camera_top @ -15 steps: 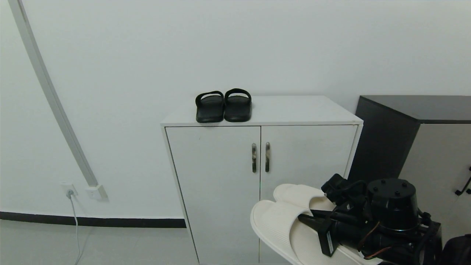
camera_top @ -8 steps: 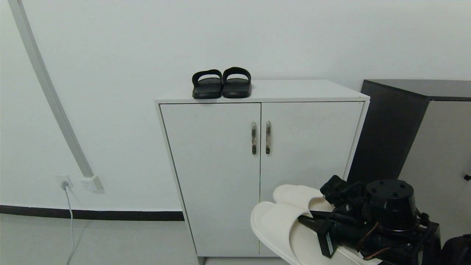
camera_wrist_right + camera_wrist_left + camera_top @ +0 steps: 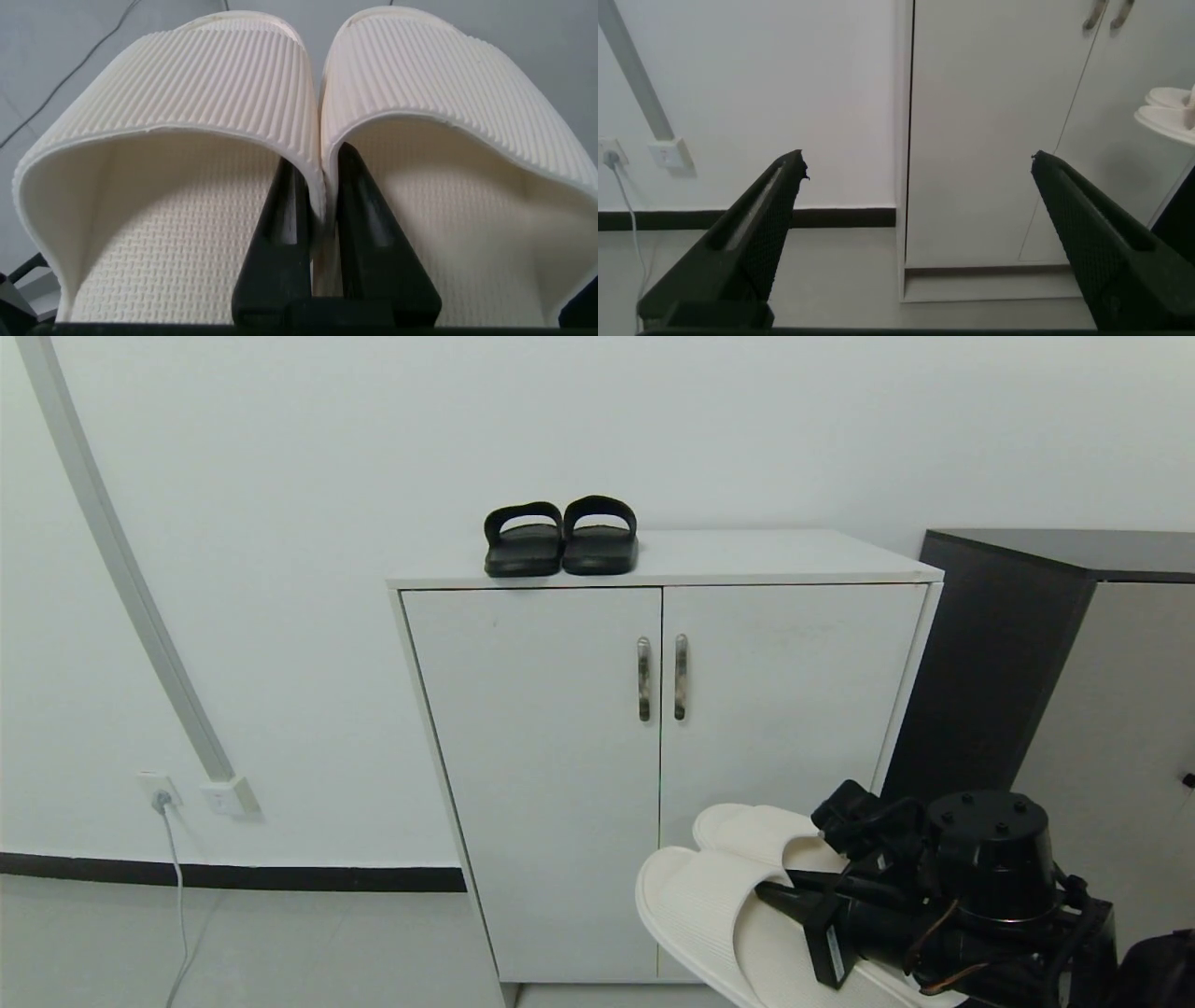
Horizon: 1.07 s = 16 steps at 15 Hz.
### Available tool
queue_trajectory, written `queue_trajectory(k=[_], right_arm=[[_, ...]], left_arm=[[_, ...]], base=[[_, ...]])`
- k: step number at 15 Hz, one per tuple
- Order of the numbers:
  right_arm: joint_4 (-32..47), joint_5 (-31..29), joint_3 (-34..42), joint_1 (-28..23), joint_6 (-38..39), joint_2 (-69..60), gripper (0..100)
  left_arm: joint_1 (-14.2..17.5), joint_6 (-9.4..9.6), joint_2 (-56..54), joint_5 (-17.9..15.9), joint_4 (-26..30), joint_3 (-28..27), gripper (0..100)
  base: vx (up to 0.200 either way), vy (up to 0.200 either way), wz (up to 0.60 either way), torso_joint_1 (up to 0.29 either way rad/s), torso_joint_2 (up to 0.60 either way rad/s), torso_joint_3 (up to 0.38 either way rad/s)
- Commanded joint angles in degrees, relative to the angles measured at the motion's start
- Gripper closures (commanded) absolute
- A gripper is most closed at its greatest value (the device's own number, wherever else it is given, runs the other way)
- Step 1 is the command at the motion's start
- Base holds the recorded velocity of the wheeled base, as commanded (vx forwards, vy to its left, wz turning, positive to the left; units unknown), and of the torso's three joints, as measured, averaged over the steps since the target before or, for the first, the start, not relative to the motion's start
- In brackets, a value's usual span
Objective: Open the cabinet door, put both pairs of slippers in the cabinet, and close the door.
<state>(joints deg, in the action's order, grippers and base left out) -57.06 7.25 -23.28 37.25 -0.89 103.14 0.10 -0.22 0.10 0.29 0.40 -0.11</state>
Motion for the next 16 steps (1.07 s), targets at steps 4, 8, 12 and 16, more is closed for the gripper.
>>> queue_trajectory(k=[4,8,12,16], right_arm=[[-0.06,-0.05,0.08,0.01,-0.08,-0.05,100],[-2.26,0.04,0.87,0.01,-0.78,-0.14,100],[-2.35,0.04,0.96,0.01,-0.78,0.04,100],[-2.44,0.04,1.4,0.27,-0.78,-0.4,100]], left_arm=[[-0.62,-0.04,3.33,-0.03,0.13,-0.15,0],[-1.68,-0.04,9.13,-1.08,-0.05,-5.52,0],[-2.29,-3.3,28.29,-18.66,-0.93,-18.17,0],[-4.14,-3.12,46.75,-27.63,-6.91,-26.52,0]], base=[[0.0,0.0,0.0,-0.009,0.03,0.03],[0.0,0.0,0.0,-0.01,0.05,0.046],[0.0,0.0,0.0,0.0,0.0,0.0],[0.0,0.0,0.0,0.0,0.0,0.0]])
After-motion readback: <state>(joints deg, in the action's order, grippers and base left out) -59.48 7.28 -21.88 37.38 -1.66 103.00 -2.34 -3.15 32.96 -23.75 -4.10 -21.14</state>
